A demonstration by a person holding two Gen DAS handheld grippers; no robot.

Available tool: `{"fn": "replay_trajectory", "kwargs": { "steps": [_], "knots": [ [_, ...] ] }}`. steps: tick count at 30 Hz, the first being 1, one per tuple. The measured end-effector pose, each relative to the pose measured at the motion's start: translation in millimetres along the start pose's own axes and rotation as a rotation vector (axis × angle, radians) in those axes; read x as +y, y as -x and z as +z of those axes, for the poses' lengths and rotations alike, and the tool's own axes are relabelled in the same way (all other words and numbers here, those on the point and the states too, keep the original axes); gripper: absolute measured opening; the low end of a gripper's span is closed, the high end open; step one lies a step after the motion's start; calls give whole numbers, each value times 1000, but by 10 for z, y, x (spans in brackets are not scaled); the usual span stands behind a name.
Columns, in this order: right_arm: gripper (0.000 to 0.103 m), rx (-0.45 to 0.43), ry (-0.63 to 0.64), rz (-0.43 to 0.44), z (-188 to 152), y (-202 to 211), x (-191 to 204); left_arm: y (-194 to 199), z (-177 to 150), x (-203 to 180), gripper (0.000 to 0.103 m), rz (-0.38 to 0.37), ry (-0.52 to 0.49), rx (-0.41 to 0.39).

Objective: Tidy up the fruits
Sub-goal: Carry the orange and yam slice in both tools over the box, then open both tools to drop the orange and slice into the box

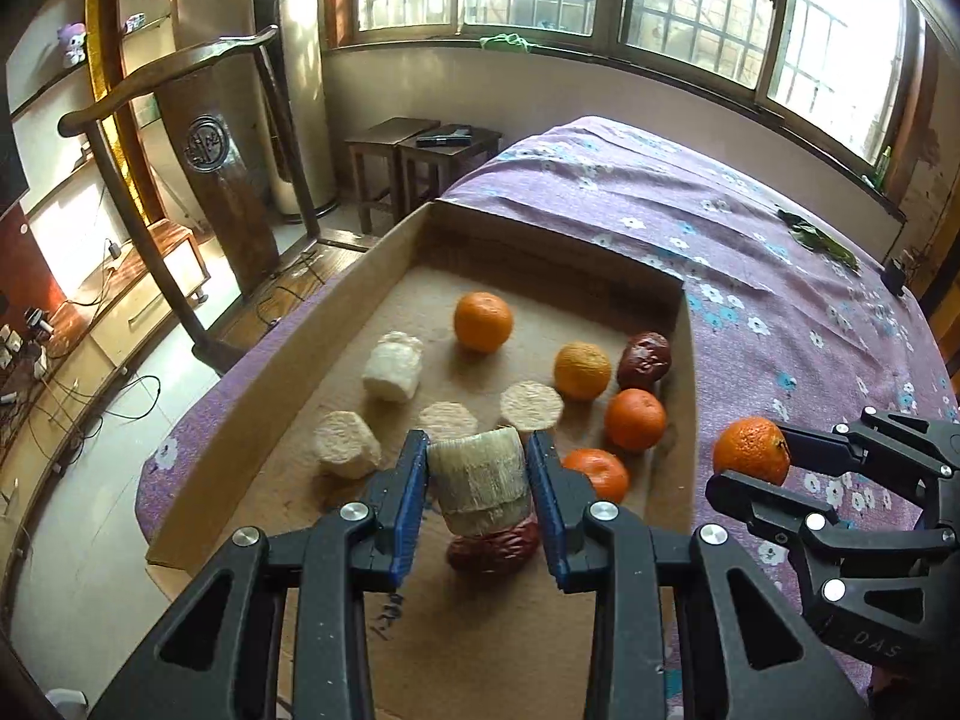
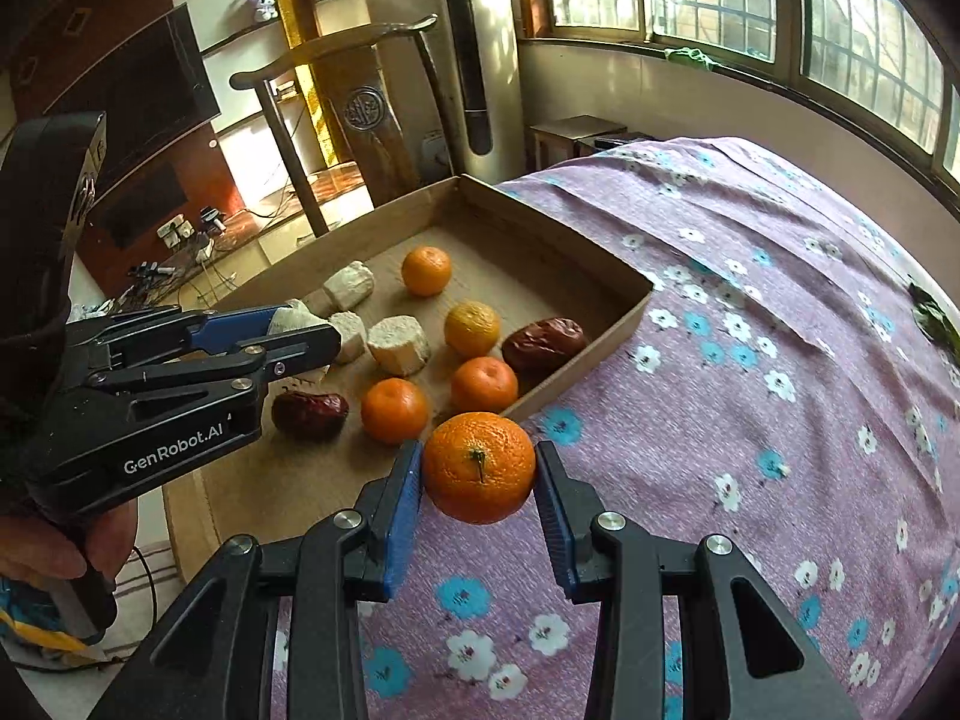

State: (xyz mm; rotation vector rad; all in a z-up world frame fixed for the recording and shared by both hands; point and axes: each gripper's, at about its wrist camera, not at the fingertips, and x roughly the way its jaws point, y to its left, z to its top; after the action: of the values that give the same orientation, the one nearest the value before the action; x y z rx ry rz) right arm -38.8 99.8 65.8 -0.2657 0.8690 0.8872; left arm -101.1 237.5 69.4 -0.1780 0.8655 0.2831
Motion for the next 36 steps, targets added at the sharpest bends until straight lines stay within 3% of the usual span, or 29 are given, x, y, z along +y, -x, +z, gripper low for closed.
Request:
{"fn": "replay_trajectory", "kwargs": {
  "steps": [7, 18, 20, 22, 31, 36],
  "knots": [
    [41, 42, 31, 28, 252, -385, 81, -134, -53, 299, 33, 41, 34, 49],
    [41, 69, 66, 4, 391, -614, 156, -277, -85, 262, 33, 56, 16, 71],
    [41, 67, 77, 10, 390, -619, 183, -286, -90, 251, 41, 73, 16, 73],
    [41, 67, 79, 14, 378, -605, 202, -281, -108, 252, 64, 77, 21, 68],
    [46, 40, 41, 31, 293, -453, 154, -176, -138, 261, 80, 116, 39, 15],
    [57, -11, 37, 16, 207, -222, 187, -71, -131, 244, 82, 133, 56, -43]
  ]
}}
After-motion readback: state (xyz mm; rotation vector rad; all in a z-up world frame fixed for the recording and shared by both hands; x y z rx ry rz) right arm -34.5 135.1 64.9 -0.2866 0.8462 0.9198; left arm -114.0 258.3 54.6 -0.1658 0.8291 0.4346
